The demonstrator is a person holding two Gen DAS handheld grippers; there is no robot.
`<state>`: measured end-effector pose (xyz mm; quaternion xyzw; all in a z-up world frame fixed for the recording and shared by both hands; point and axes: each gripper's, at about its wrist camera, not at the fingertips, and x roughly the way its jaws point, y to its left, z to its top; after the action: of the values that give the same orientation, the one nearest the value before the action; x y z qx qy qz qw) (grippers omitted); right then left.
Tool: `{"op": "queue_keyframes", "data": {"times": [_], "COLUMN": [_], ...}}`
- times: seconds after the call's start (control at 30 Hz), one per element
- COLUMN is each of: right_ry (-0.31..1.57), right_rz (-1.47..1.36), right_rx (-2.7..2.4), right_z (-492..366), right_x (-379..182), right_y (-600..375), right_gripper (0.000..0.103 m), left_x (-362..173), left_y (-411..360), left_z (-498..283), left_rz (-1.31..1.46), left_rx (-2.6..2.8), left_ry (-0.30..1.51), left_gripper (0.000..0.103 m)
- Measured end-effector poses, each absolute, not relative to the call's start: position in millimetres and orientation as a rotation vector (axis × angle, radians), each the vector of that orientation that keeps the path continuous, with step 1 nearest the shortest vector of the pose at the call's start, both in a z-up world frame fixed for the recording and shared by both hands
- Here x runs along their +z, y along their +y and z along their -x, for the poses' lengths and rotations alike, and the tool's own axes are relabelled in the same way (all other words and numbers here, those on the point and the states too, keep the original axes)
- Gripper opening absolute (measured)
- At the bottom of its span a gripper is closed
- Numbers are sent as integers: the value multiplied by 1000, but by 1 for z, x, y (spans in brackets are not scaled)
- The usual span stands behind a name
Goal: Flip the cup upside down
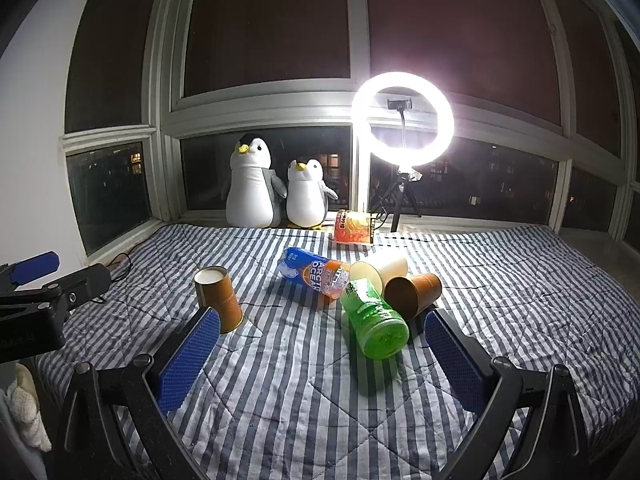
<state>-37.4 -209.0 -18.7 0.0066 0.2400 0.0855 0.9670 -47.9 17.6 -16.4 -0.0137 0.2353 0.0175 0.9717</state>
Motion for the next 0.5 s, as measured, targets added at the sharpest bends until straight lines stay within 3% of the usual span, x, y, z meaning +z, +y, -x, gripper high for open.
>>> {"op": "queue_keyframes", "data": {"times": [0.5], "right_ry": [488], "right_rz": [-11], "right_rx": [173], "right_z": [37], "right_x": [-18], "right_y": [-210], "right_gripper": [101], "left_x": [-15], "left_y": [16], "left_z": [48], "left_rz": [24], "left_rx": [31], "left_ry": [475], "left_gripper": [103]}}
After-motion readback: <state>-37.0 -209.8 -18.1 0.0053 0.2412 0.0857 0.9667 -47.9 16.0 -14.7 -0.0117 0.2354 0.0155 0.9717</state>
